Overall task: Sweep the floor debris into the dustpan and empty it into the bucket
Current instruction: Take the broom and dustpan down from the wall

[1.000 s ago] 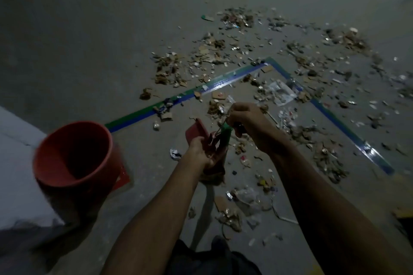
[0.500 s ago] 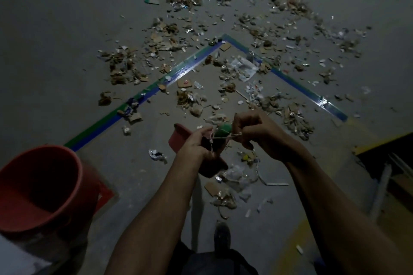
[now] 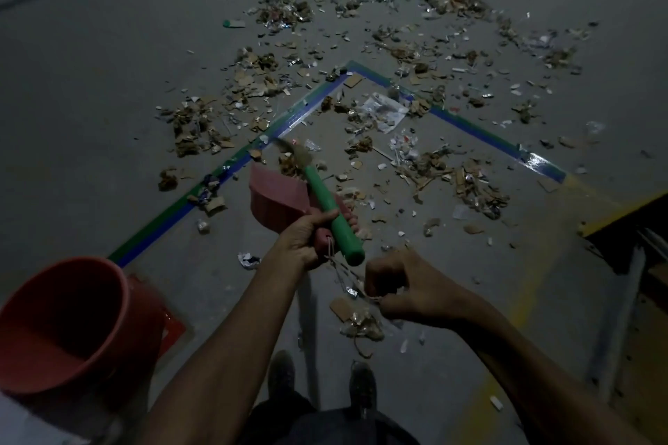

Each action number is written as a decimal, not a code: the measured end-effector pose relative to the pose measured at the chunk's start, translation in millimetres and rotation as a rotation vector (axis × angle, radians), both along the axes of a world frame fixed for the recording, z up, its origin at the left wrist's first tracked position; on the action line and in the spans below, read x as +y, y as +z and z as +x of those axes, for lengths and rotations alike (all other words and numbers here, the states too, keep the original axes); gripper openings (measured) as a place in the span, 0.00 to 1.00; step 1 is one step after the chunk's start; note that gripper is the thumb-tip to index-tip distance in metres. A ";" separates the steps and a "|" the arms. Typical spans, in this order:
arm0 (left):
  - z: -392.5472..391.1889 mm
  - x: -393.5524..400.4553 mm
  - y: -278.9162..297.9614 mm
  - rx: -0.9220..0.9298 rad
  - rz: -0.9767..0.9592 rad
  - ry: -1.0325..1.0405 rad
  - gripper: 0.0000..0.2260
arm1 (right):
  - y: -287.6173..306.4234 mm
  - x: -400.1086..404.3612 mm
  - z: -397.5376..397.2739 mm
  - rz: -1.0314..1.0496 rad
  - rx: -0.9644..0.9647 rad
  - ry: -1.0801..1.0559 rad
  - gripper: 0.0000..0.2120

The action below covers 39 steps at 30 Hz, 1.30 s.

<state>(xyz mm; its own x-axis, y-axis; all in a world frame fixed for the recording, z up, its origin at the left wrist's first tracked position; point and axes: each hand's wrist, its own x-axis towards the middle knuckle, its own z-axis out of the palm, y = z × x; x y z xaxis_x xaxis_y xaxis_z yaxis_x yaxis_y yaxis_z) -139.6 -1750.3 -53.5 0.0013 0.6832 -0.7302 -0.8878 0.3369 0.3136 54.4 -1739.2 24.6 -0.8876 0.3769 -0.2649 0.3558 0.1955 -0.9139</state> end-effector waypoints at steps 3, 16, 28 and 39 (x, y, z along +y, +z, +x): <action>7.8 -8.4 -9.4 -0.008 0.063 -0.006 0.07 | -16.2 -10.8 17.2 -0.087 -0.017 0.012 0.10; 29.1 -53.9 -36.7 0.121 0.155 -0.301 0.13 | -67.5 21.0 51.2 -0.620 -0.050 -0.649 0.09; 50.2 -90.1 -41.0 0.103 0.238 -0.477 0.18 | -91.7 61.2 -44.4 -0.429 -0.281 -0.772 0.25; 44.1 -94.2 -53.0 0.153 0.303 -0.518 0.18 | -107.8 56.1 -53.2 -0.419 -0.318 -0.987 0.16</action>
